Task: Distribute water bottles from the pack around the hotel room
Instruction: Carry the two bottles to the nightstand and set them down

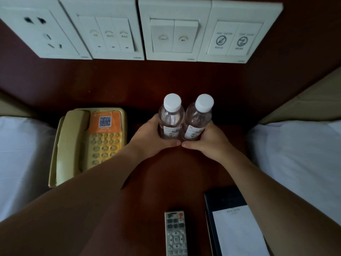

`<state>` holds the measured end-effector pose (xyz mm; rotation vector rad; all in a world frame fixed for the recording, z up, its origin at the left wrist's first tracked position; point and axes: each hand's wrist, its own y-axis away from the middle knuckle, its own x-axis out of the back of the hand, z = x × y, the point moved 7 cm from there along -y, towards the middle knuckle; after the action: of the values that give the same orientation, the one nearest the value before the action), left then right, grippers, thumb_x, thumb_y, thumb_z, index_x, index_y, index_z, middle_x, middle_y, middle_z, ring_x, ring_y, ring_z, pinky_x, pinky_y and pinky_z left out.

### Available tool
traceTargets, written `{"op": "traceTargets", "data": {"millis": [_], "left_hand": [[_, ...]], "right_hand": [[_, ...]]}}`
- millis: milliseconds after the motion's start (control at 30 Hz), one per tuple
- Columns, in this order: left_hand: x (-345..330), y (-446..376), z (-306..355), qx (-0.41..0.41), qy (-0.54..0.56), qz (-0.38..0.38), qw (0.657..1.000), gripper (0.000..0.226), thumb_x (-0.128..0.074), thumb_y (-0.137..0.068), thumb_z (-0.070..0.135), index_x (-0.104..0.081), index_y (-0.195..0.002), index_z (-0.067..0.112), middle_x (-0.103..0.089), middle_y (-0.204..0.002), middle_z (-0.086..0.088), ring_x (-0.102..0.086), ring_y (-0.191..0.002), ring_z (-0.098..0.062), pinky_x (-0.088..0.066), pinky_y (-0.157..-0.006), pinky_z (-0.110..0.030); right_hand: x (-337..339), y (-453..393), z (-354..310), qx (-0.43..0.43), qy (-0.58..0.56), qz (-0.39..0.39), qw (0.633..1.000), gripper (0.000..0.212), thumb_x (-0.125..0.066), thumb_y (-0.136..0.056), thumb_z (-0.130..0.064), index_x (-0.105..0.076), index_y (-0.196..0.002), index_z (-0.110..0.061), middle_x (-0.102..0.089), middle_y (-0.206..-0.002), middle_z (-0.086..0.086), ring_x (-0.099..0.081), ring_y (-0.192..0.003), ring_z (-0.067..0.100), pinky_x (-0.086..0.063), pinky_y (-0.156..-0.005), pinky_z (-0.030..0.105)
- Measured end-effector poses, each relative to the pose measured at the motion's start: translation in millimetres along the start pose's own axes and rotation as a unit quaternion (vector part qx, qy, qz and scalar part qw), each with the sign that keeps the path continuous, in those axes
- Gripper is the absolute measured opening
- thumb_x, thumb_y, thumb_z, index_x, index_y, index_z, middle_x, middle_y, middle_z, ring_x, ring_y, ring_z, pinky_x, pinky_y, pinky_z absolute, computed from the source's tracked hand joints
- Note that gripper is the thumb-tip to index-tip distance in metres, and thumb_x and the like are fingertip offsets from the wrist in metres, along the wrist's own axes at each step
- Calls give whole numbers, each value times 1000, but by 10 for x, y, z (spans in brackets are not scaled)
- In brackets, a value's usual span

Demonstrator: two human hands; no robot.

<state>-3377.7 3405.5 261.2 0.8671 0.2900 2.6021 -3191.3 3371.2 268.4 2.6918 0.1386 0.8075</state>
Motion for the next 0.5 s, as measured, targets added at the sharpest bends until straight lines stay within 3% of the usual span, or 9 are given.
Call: {"op": "traceTargets", "data": {"millis": [100, 200, 367, 500], "left_hand": [[140, 177, 151, 0, 8, 51, 999, 97, -86, -53, 58, -43, -136, 32, -53, -134, 11, -57, -115, -7, -53, -95, -36], [411, 537, 450, -8, 6, 144, 989, 95, -85, -61, 52, -39, -140, 24, -43, -138, 8, -50, -120, -10, -50, -97, -33], [910, 1192, 1328, -99, 45, 188, 976, 68, -84, -69, 39, -48, -126, 33, -51, -127, 14, -49, -118, -1, -45, -91, -17], [1401, 1612, 2164, -156, 34, 203, 966, 46, -78, -71, 40, -61, -113, 30, -62, -108, 20, -57, -108, 1, -47, -87, -14]], "right_hand": [[146, 209, -129, -8, -6, 32, 999, 111, -91, -56, -43, -26, -147, -35, -38, -149, -7, -49, -128, 15, -49, -102, 44], [370, 477, -310, -7, -7, 77, 997, 113, -90, -65, -35, -18, -152, -31, -24, -158, -6, -44, -130, 14, -43, -99, 31], [755, 950, -1089, 69, -38, 117, 990, 94, -86, -68, -39, -32, -145, -30, -39, -145, -15, -47, -123, 1, -39, -95, 18], [1098, 1322, -2027, 136, -30, 109, 984, 71, -82, -71, -44, -46, -132, -31, -54, -129, -19, -53, -117, -2, -46, -94, 24]]}}
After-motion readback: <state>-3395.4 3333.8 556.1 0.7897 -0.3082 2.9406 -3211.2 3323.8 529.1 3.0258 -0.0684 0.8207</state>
